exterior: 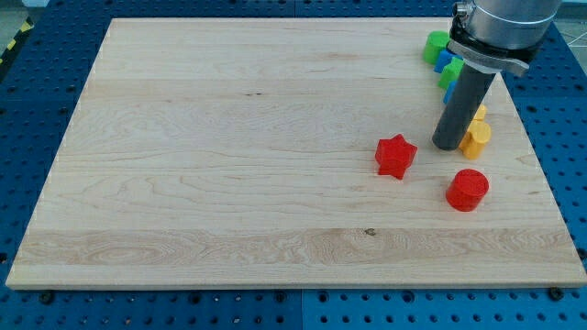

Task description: Push the red star between red circle and yellow heart

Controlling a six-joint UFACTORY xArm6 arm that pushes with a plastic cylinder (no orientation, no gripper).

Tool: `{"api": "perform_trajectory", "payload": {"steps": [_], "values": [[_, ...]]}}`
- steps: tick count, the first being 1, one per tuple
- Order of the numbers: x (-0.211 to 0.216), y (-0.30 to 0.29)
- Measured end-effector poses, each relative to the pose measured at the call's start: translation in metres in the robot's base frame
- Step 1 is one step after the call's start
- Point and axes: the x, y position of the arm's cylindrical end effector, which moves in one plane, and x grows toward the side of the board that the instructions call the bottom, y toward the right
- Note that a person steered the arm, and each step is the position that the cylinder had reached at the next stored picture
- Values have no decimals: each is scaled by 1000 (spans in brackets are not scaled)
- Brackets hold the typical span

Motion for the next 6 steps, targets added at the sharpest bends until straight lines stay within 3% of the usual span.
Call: {"api": "perform_trajectory", "payload": {"steps": [2,4,6], "values": [[-27,-103],[-18,-186],[25,-132]]}}
